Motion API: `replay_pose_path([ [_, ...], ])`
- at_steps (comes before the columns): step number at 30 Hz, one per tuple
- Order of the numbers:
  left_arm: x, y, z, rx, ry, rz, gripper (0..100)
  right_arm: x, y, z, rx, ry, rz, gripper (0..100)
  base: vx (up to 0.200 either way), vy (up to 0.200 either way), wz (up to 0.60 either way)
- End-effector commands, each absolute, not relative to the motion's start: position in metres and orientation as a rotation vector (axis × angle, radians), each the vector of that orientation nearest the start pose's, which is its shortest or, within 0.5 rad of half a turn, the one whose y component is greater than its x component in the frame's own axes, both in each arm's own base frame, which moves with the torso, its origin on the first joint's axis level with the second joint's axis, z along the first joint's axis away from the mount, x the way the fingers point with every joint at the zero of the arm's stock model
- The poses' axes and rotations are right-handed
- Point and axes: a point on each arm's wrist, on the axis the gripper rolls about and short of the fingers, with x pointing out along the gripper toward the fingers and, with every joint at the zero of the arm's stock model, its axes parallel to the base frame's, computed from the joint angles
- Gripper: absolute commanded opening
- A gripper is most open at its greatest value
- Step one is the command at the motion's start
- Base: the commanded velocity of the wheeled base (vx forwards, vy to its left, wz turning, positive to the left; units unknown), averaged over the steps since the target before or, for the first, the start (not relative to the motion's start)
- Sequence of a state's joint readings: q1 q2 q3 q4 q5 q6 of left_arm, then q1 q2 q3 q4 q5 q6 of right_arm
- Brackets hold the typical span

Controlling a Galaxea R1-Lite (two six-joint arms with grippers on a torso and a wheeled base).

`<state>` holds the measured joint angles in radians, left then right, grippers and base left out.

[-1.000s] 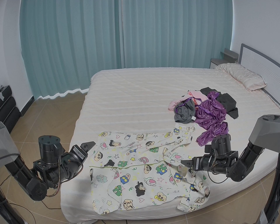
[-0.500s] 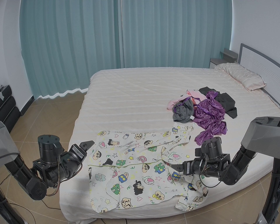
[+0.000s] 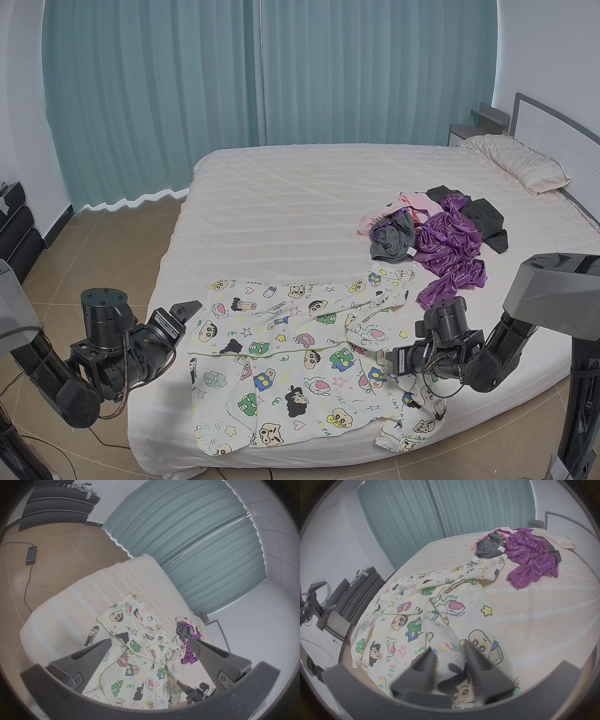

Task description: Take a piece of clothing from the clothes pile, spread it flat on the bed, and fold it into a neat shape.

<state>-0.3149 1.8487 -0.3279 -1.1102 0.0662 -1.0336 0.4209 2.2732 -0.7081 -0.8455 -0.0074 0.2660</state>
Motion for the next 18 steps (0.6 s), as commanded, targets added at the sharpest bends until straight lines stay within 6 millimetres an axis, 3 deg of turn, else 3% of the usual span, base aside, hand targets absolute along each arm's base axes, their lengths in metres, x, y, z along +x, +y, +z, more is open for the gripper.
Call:
replay_pose_path([
  [1,0.248,-0.079,0.076,-0.935,0.495,-0.011,100,0.319,0.134,-0.002,0.124,0.724,0.275,0,0.0,0.0,0.0],
  [2,0.248,-0.079,0.076,-0.935,0.495,-0.011,100,0.319,0.126,0.008,0.143,0.705,0.257,0,0.0,0.0,0.0],
  [5,0.248,-0.079,0.076,-0.935,0.495,-0.011,100,0.315,0.107,0.011,0.161,0.715,0.208,0,0.0,0.0,0.0],
  [11,0.248,-0.079,0.074,-0.933,0.5,-0.008,100,0.3,0.058,-0.002,0.202,0.784,0.069,0,0.0,0.0,0.0],
  [18,0.248,-0.079,0.073,-0.934,0.504,-0.007,100,0.298,0.023,-0.006,0.277,0.735,-0.039,0,0.0,0.0,0.0],
])
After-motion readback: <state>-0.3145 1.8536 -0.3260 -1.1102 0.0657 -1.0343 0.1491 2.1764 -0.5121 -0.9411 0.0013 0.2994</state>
